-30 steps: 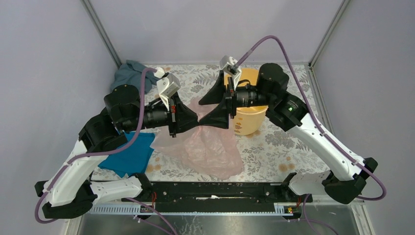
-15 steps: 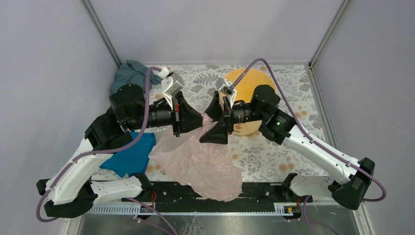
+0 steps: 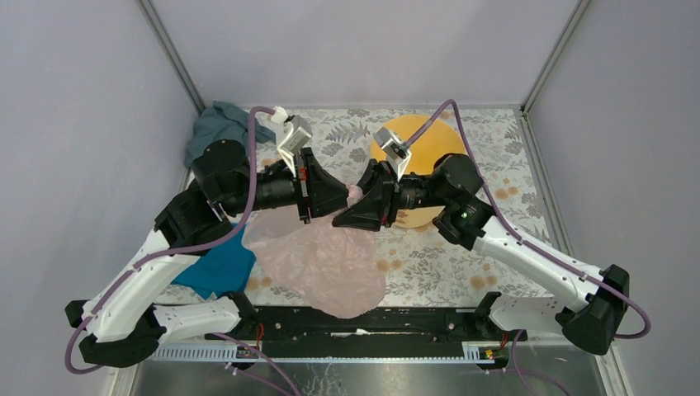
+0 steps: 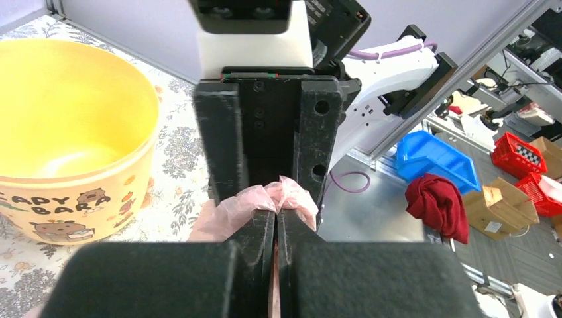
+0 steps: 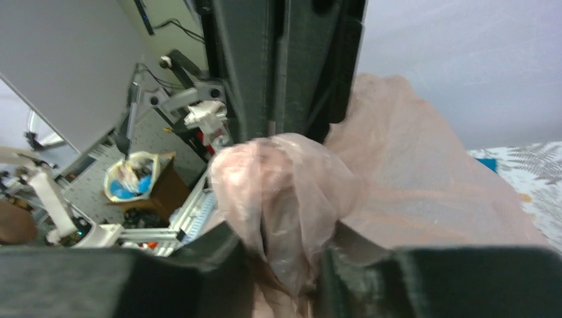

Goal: Put the trash bags into the trash bin

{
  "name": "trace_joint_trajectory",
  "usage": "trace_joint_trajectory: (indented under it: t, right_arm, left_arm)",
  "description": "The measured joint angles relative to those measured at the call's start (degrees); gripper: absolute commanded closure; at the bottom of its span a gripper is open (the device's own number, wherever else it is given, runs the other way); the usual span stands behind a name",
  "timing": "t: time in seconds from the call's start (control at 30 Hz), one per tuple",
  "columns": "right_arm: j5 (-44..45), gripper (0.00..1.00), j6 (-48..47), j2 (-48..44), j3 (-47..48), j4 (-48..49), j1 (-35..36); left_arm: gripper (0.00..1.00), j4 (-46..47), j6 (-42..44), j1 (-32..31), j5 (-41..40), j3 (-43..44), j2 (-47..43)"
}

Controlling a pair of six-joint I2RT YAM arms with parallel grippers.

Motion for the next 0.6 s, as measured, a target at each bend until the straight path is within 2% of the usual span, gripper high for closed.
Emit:
trace_joint_trajectory:
  t: [0.07, 0.1, 0.17, 0.2, 0.23, 0.27, 0.47, 0.6]
  right_arm:
    - [0.24, 0.95, 0.59, -0.48, -0.44, 1.49, 0.31]
    - [0.52, 1.00, 1.14, -0.79, -0.70, 1.86, 0.28]
    - [1.09, 1.00, 1.27, -1.22, -1.18, 1.97, 0.17]
    - [3.15, 1.00, 1.29, -1.29, -1.27, 2.01, 0.07]
    - [4.57, 1.00, 1.09, -1.22, -1.27, 1.60, 0.07]
    - [5.62, 1.00, 0.79, -1.18, -1.27, 0.90, 0.07]
    - [18.43, 1.00, -2.49, -0.02, 0.90, -8.33, -0.02]
    - [27.21, 1.00, -5.73, 3.08, 8.37, -16.35, -0.33]
  left_arm:
    - [0.98, 0.26, 0.02, 0.26, -0.70, -0.02, 0.24]
    - [0.90, 0.76, -0.13, 0.35, -0.74, -0.02, 0.35]
    - [0.54, 1.79, 0.11, 0.50, -1.88, 0.02, 0.15]
    - [0.26, 2.03, -0.02, 0.52, -2.10, 0.17, -0.13]
    - [0.11, 1.79, 0.31, 0.28, -2.40, 0.37, -0.17]
    - [0.03, 1.22, 0.55, -0.04, -3.30, 0.74, -0.17]
    - [0.01, -3.34, 2.51, -0.50, -11.80, 4.00, -1.49]
    - [0.01, -4.94, 3.72, -0.50, -21.40, 5.25, -6.93]
